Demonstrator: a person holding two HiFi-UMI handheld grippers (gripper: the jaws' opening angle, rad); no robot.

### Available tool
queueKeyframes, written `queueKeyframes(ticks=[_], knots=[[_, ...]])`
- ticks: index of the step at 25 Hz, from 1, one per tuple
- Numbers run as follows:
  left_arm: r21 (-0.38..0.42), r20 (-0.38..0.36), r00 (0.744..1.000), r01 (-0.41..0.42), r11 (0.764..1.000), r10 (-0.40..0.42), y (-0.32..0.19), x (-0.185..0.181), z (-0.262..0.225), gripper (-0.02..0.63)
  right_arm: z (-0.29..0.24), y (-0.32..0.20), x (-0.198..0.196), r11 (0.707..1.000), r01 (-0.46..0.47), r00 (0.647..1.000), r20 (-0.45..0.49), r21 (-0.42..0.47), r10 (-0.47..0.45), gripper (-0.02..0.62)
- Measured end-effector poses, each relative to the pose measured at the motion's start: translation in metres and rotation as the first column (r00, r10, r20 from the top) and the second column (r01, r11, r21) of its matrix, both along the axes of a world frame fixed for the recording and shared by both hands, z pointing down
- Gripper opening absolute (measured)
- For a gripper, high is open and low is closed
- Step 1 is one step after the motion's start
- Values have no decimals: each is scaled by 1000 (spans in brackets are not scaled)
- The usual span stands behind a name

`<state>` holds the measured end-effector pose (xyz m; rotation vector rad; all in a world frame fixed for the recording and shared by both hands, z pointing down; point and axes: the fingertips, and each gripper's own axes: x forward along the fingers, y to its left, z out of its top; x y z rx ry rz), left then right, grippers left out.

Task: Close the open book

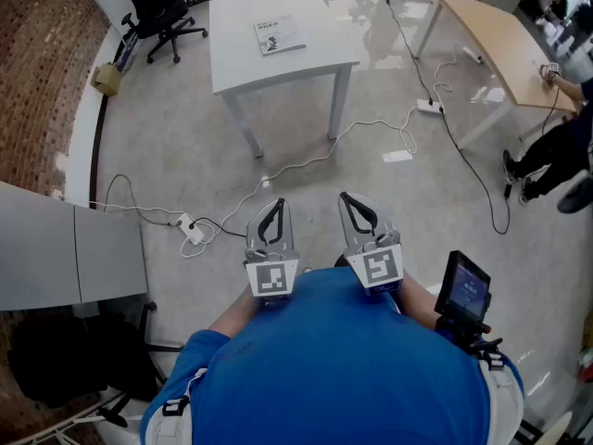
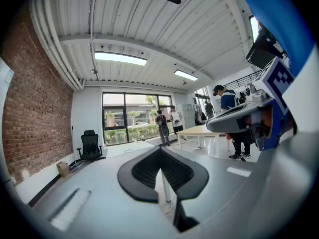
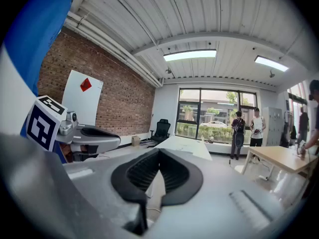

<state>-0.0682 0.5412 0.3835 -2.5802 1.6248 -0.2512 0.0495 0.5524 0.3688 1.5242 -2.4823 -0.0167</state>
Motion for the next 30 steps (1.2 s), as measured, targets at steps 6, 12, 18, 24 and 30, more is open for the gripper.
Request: queueKeyframes(ticks=[6, 12, 18, 24, 30], knots=[[5, -11, 1000, -20, 1000, 21, -19, -7, 4, 6, 8, -20, -8, 1000, -1, 1000, -1, -11, 1, 3], [11, -12, 1000, -12, 1000, 12, -60, 1, 4, 6, 9, -62, 2, 1000, 1, 1000, 11, -3, -1, 3], [-7, -10, 1000, 7, 1000, -7, -120, 25, 2, 6, 6, -123, 31, 1000, 12, 1000, 27, 2, -12, 3], [2, -8, 999, 47, 999, -47, -180, 54, -6, 6, -1, -183, 63, 999, 48, 998, 37, 21, -49, 3], [18, -7, 996, 93, 995, -93, -224, 86, -12, 6, -4, -233, 97, 996, 80, 995, 54, 25, -81, 3]])
